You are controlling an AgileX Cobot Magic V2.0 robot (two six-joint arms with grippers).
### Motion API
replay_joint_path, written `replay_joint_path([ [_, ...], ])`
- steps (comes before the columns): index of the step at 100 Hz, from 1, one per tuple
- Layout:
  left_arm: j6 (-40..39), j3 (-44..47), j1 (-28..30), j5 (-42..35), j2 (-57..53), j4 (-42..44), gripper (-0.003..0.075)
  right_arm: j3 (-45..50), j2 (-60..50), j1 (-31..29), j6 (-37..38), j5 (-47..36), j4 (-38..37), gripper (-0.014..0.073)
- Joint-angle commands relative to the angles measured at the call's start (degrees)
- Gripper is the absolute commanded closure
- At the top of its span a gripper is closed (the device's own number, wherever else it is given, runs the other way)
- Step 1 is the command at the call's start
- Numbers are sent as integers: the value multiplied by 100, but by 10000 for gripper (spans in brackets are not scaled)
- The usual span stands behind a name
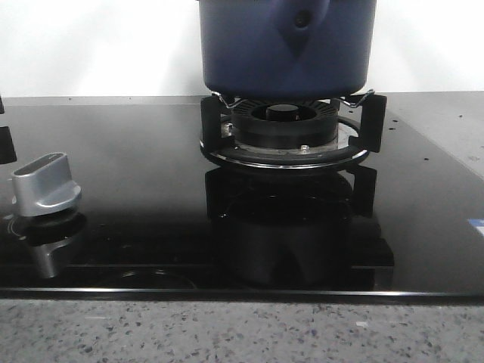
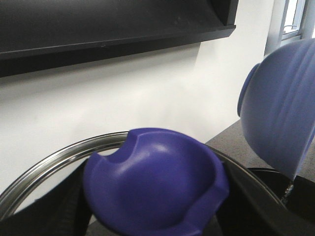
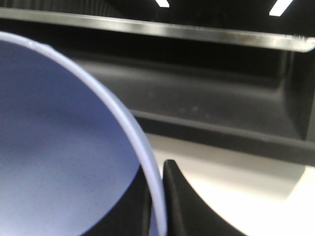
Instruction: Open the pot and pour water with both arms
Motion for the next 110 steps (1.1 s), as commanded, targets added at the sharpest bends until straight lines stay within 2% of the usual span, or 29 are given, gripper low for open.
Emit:
replay_joint_path([
  [1, -47, -209, 13, 92, -291, -545, 370, -157, -197, 2, -5, -605, -252, 650],
  [53, -47, -209, 13, 92, -291, -554, 370, -157, -197, 2, -5, -645, -353, 650],
  [73, -47, -209, 13, 105, -291, -557, 370, -260, -197, 2, -5, -413, -353, 650],
  [90, -47, -209, 13, 159, -291, -723, 370, -503, -313, 2, -5, 463, -247, 650],
  [110, -47, -209, 13, 413, -291, -960, 370, -946, -536, -48, -5, 1893, 421, 650],
])
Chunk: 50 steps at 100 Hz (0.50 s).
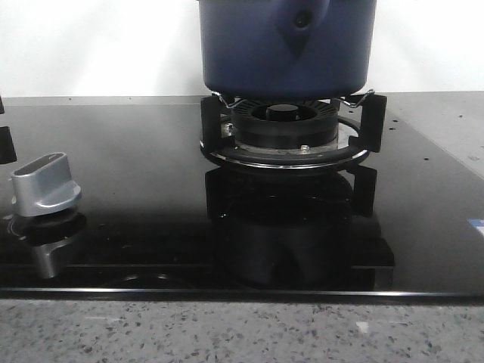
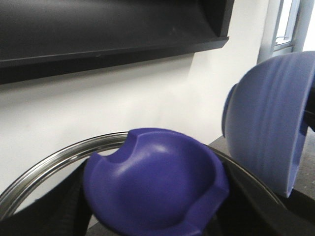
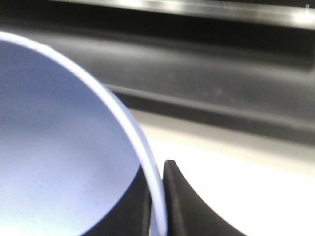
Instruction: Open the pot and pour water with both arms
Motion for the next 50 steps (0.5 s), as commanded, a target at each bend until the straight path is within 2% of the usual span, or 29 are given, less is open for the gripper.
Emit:
replay_joint_path([
  [1, -47, -209, 13, 288, -291, -737, 370, -433, -363, -84, -5, 332, 202, 650],
  [8, -47, -209, 13, 434, -291, -810, 370, -691, -443, -177, -5, 1191, 255, 650],
  [24, -47, -209, -8, 682, -291, -1044, 370, -1459, -629, -630, -5, 3447, 953, 650],
  [37, -47, -209, -183, 706, -291, -1100, 370, -2093, -652, -1480, 67, 5566, 1453, 650],
  [50, -47, -209, -471, 695, -291, -1100, 370, -2337, -652, -2411, 538, 7051, 1406, 649],
])
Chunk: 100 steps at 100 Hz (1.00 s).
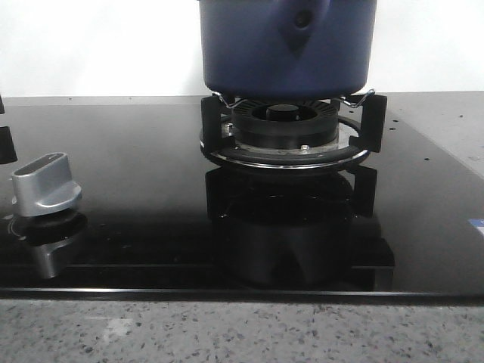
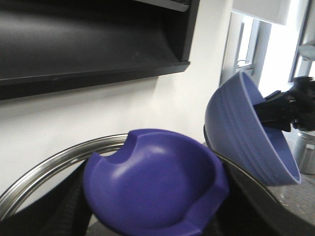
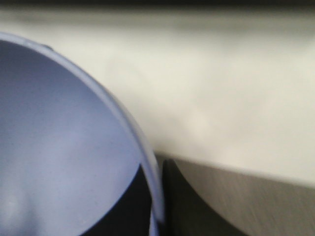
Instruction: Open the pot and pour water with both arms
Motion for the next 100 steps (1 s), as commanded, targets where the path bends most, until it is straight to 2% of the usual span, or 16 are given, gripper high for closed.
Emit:
replay_joint_path([
  [1, -47, -209, -257, 156, -291, -643, 370, -330, -242, -647, 228, 827, 113, 649],
  [16, -5, -209, -683, -12, -291, -630, 370, -330, -128, -1672, 380, 2507, -136, 649],
  [28, 18, -209, -951, -258, -291, -617, 370, -102, 51, -2230, 528, 3084, -379, 650],
  [42, 18, -209, -1208, -412, -291, -598, 370, 486, 173, -2576, 528, 2963, -581, 649],
  [54, 18, -209, -1345, -412, -291, -584, 370, 983, 223, -2596, 723, 2623, -1116, 649],
  [66, 18, -209, -1408, -412, -281, -572, 370, 1356, 223, -2596, 747, 2291, -1117, 650],
  [100, 18, -209, -1415, -412, -281, -549, 370, 1517, 254, -2596, 747, 2034, -1117, 650],
])
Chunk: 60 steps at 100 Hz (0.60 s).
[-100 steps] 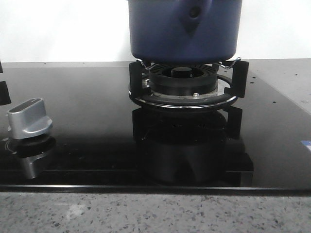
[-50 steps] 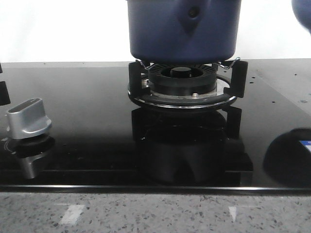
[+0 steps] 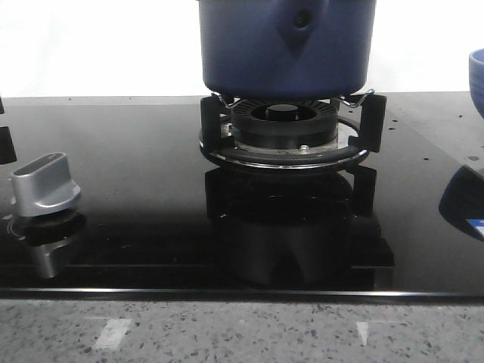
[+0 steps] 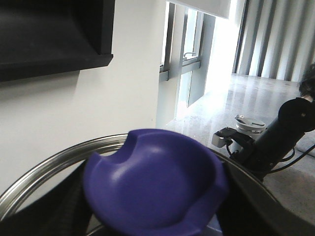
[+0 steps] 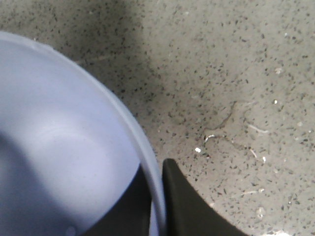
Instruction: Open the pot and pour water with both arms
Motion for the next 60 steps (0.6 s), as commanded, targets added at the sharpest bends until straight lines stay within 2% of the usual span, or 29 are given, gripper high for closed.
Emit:
replay_joint_path([
  [1, 18, -209, -52, 80, -281, -549, 370, -134, -165, -33, 19, -262, 83, 650],
  [37, 18, -209, -52, 80, -281, -503, 370, -134, 34, -33, 135, -287, 105, 637],
  [47, 18, -209, -52, 80, -281, -450, 370, -134, 34, -33, 135, -274, 105, 560],
  [60, 18, -209, -52, 53, -281, -442, 370, -134, 34, -33, 135, -237, 132, 412],
])
